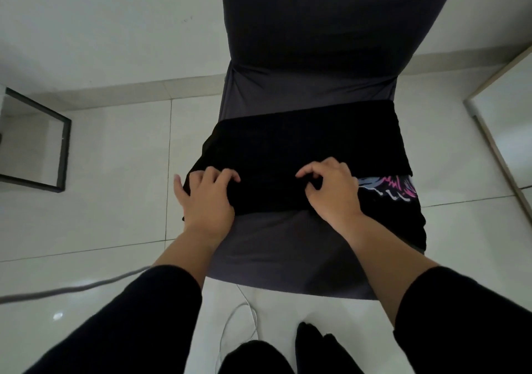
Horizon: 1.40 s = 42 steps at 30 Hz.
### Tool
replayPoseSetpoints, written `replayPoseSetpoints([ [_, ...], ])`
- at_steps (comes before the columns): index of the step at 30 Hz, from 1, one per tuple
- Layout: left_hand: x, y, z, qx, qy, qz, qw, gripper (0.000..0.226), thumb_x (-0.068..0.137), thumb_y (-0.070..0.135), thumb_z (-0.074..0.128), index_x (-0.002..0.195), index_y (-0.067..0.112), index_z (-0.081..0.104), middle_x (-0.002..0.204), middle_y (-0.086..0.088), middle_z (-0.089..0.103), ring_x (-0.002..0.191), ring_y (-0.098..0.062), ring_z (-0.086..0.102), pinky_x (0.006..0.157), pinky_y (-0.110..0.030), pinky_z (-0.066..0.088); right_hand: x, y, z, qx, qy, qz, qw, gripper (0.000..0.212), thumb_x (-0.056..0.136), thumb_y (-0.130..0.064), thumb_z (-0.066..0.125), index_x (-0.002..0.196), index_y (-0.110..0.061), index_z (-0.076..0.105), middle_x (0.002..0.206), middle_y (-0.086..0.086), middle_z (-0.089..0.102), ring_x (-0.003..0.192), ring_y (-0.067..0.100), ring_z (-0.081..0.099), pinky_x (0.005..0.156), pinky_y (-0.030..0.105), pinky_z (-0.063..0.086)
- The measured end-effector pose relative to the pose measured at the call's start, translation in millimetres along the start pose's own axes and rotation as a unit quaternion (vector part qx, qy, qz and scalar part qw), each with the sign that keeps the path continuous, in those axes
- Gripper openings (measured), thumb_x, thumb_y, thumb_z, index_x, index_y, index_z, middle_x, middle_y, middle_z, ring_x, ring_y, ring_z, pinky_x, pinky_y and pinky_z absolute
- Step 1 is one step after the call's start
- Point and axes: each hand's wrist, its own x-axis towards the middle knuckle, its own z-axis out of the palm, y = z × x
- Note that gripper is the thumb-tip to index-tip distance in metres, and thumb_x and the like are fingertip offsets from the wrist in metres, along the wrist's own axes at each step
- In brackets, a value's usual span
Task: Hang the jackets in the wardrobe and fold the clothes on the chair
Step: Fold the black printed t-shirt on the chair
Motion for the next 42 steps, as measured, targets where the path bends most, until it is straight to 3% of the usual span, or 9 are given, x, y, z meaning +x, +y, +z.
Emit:
replayPoseSetpoints([
  [2,-5,9,-1,0.019,-0.003,-0.035,0.999,0.053,0.071,0.002,0.055,0.114,0.032,0.053,0.119,0.004,0.043,0.125,-0.024,0.028,0.112,-0.051,-0.005,-9,7,0,-0.032,0.015,-0.004,0.999,0.029,0.086,-0.017,0.061,0.107,-0.037,0.062,0.101,-0.011,0.043,0.104,0.013,0.041,0.090,0.030,0.027],
  [5,-10,34,-1,0.018,0.033,-0.037,0.999,0.046,0.069,0.008,0.054,0.111,0.028,0.055,0.124,0.001,0.039,0.121,-0.024,0.026,0.109,-0.048,0.006,-22,19,-8,-0.074,0.039,-0.001,0.996,0.038,0.085,-0.019,0.060,0.120,-0.033,0.054,0.112,-0.005,0.043,0.110,0.017,0.039,0.095,0.033,0.031],
  [12,-15,113,17,0.023,0.030,0.206,0.978,0.030,0.089,0.024,0.050,0.117,0.032,0.055,0.126,0.009,0.045,0.118,-0.019,0.035,0.099,-0.036,0.013,-57,78,-39,-0.180,0.092,0.011,0.979,0.032,0.082,-0.017,0.062,0.114,-0.023,0.059,0.113,0.005,0.053,0.106,0.027,0.050,0.087,0.040,0.039],
  [18,-19,177,42,0.048,-0.029,0.291,0.955,0.029,0.095,0.032,0.045,0.122,0.034,0.054,0.122,0.013,0.052,0.118,-0.015,0.041,0.104,-0.039,0.008,-72,123,-58,-0.219,0.137,0.102,0.961,0.034,0.077,-0.021,0.070,0.109,-0.017,0.060,0.104,0.007,0.056,0.090,0.028,0.054,0.074,0.039,0.039],
  [25,1,189,52,0.085,0.080,0.267,0.957,0.020,0.093,0.031,0.048,0.098,0.023,0.066,0.092,0.004,0.062,0.089,-0.020,0.057,0.091,-0.038,0.023,-59,153,-89,-0.048,0.144,0.285,0.946,0.022,0.090,-0.012,0.048,0.105,-0.023,0.060,0.103,0.002,0.060,0.077,0.024,0.052,0.064,0.028,0.036],
  [30,27,200,35,0.038,0.116,0.256,0.959,0.020,0.094,0.027,0.049,0.101,0.015,0.064,0.091,-0.006,0.058,0.085,-0.027,0.054,0.073,-0.038,0.038,-12,143,-123,0.011,0.212,0.258,0.943,0.033,0.090,-0.003,0.039,0.102,-0.021,0.064,0.102,0.004,0.055,0.077,0.021,0.044,0.066,0.029,0.032],
  [34,53,211,25,0.030,0.119,0.195,0.973,0.023,0.097,0.028,0.047,0.108,0.014,0.061,0.101,-0.007,0.057,0.095,-0.027,0.050,0.079,-0.040,0.037,33,136,-138,0.025,0.216,0.196,0.956,0.032,0.091,-0.004,0.038,0.103,-0.017,0.065,0.098,0.002,0.047,0.076,0.020,0.046,0.066,0.027,0.032],
  [38,71,202,36,0.046,0.089,0.133,0.986,0.028,0.099,0.029,0.042,0.116,0.015,0.059,0.111,-0.008,0.056,0.104,-0.028,0.047,0.086,-0.041,0.034,67,137,-116,0.083,0.164,0.138,0.973,0.028,0.094,-0.012,0.046,0.116,-0.017,0.063,0.118,0.007,0.051,0.098,0.026,0.058,0.086,0.030,0.045],
  [42,82,191,58,0.099,-0.027,0.080,0.991,0.033,0.101,0.033,0.032,0.128,0.021,0.046,0.123,-0.006,0.052,0.110,-0.025,0.045,0.084,-0.041,0.035,73,139,-71,0.132,0.040,0.120,0.983,0.047,0.098,-0.025,0.045,0.144,-0.028,0.035,0.143,0.006,0.040,0.126,0.025,0.047,0.102,0.034,0.039],
])
